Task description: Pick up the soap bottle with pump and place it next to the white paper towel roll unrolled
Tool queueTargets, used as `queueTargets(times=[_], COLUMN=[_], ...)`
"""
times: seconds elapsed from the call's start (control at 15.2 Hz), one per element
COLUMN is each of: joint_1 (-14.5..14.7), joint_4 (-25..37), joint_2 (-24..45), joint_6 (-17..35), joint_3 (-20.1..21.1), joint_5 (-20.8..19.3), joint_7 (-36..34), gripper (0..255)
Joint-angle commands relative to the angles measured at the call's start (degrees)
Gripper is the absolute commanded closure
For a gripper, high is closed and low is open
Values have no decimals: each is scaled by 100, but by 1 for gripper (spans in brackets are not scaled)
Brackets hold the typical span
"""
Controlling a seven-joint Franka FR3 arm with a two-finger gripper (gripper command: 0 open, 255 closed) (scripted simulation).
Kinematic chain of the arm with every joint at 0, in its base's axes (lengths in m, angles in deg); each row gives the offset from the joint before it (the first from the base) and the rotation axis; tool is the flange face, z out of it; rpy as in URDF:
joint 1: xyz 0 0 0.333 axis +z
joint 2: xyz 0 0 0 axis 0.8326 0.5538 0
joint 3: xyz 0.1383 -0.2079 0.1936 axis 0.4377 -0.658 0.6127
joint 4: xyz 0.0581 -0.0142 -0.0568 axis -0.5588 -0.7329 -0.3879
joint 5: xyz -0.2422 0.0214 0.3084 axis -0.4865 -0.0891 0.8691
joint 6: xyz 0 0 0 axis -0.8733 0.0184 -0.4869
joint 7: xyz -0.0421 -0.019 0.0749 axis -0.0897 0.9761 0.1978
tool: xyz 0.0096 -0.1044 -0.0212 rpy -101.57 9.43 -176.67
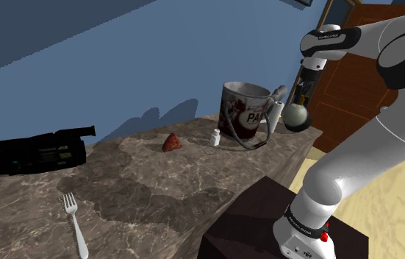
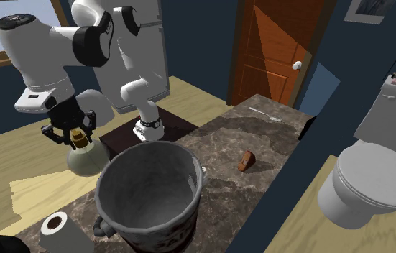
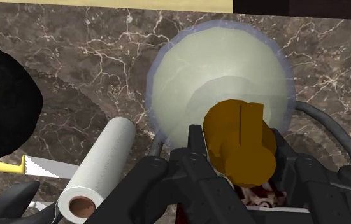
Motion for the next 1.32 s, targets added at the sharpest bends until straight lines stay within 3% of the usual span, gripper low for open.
queueTargets(times=[0.0,1.25], joint_1=[-9,-10], joint_4=[-133,-1352], joint_2=[-3,320], joint_6=[137,1633], joint_3=[-20,-343], joint_5=[-11,52], joint_7=[-2,83], gripper=[255,255])
